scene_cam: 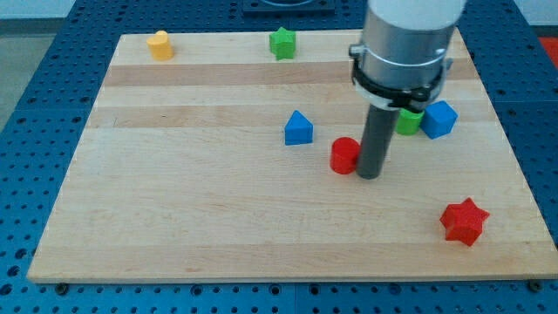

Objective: Slide the red circle to the center left

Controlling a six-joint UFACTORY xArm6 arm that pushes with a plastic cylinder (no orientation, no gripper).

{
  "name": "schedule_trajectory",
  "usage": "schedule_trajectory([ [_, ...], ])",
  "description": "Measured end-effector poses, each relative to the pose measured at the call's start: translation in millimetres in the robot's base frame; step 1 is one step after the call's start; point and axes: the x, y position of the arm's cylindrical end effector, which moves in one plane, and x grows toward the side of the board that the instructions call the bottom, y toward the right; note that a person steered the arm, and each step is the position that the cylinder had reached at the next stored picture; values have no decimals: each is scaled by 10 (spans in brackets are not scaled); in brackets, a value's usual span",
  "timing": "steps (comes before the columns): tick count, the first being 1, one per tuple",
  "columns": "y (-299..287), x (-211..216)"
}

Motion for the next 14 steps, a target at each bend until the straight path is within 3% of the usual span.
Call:
schedule_trajectory([
  [3, -656, -53],
  [6, 17, -180],
  [7, 2, -348],
  [14, -1771, -353],
])
